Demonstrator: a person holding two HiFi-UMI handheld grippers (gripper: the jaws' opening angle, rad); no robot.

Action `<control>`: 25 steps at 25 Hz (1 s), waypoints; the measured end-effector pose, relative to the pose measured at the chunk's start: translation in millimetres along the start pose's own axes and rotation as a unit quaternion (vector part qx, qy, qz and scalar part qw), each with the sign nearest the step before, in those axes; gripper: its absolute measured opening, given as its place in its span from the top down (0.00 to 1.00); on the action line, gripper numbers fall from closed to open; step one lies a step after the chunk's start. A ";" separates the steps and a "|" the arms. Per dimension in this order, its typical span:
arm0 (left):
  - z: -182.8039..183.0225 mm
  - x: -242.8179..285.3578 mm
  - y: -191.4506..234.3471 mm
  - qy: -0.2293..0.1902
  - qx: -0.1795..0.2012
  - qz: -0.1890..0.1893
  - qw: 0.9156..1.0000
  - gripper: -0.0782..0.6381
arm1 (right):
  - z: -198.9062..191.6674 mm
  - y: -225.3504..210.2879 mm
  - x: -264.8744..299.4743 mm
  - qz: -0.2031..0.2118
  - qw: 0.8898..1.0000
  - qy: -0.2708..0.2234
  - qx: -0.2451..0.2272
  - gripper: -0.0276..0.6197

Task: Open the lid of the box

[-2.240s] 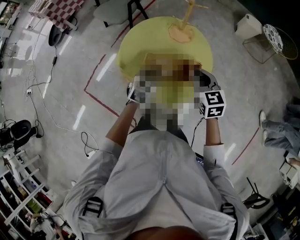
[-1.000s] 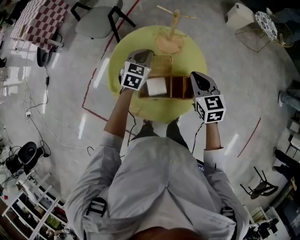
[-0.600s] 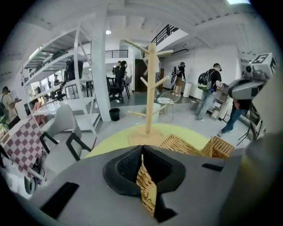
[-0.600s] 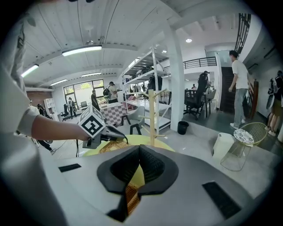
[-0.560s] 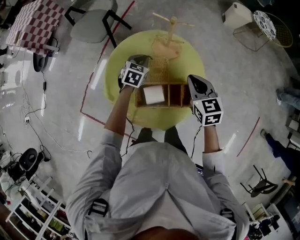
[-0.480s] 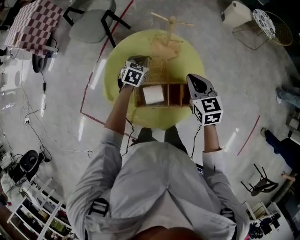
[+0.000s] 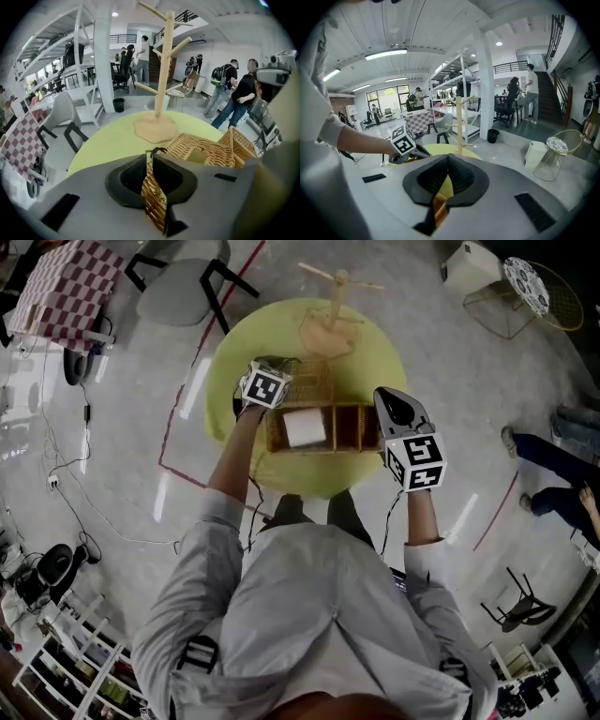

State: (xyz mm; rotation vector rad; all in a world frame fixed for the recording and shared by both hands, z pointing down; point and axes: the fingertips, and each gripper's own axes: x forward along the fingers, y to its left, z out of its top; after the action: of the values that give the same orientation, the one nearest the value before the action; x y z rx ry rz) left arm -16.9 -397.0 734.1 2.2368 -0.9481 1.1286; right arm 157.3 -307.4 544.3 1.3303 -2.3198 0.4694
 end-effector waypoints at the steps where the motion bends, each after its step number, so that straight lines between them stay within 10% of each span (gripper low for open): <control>1: 0.6 -1.8 1.4 -0.005 -0.001 0.002 1.000 0.84 | 1.0 0.1 -1.3 0.000 1.000 -0.001 -0.001 0.92; 12: 15.5 -68.5 0.1 -0.098 -0.010 0.037 0.994 0.79 | 18.8 13.0 -28.0 -0.002 0.999 -0.028 -0.021 0.92; 25: 44.3 -224.8 -31.9 -0.255 0.015 0.085 0.963 0.84 | 66.8 48.9 -75.9 -0.011 0.993 -0.086 -0.083 0.92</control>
State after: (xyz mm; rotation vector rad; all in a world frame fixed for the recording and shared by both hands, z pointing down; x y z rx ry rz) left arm -66.3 -321.4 521.2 2.5675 -1.3502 0.6330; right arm 136.2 -260.9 444.3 1.3604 -2.4191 0.1556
